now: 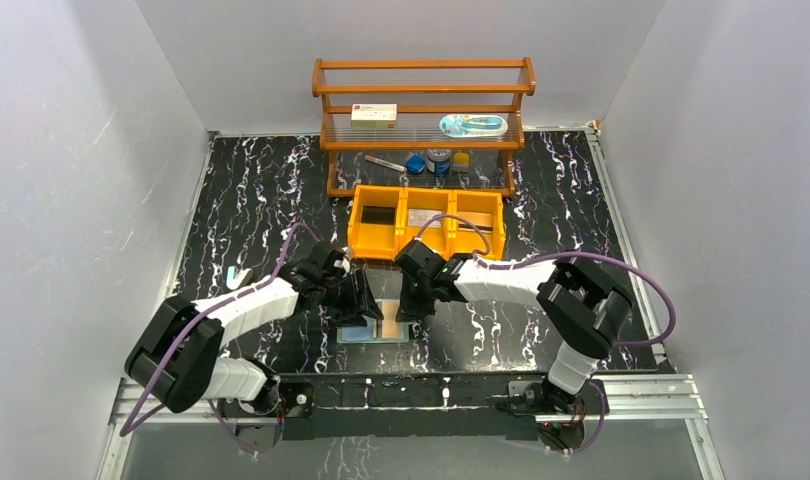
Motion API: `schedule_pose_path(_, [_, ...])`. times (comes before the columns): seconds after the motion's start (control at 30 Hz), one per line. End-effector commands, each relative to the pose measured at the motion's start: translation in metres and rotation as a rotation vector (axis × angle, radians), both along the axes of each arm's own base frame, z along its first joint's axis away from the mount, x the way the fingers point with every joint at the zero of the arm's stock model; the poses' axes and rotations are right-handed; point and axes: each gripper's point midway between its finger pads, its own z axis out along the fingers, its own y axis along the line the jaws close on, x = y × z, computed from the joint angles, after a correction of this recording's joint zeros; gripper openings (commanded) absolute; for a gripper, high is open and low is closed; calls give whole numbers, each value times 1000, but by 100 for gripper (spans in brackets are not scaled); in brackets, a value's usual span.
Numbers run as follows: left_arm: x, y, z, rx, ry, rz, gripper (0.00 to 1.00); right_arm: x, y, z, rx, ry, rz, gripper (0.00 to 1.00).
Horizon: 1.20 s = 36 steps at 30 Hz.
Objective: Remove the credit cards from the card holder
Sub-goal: Remove the credit card from the card holder.
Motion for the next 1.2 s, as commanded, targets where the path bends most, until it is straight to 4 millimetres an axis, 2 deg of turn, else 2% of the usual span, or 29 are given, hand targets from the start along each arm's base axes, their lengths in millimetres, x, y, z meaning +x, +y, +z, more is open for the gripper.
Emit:
schedule_pose_path(0.0, [-7, -1, -2, -23, 15, 1, 49, -3, -10, -16, -57, 11, -17, 11])
schedule_pose_path(0.17, [-5, 1, -3, -15, 11, 30, 44, 1, -18, -13, -93, -12, -45, 7])
schedule_pose_path(0.47, [-2, -13, -1, -96, 20, 33, 30, -1, -21, -17, -104, 4, -47, 7])
schedule_pose_path(0.6, [-8, -10, -10, -113, 64, 101, 21, 0, -20, -15, -100, -1, -46, 7])
schedule_pose_path(0.7, [-10, -13, -11, -163, 71, 128, 17, -1, -19, -15, -90, 4, -44, 7])
schedule_pose_path(0.93, [-8, -11, -9, -149, 57, 132, 0, -2, -20, -16, -93, 5, -49, 7])
schedule_pose_path(1.17, [-9, -1, -9, -100, 33, 148, 0, 4, -26, -13, -118, -17, -57, 7])
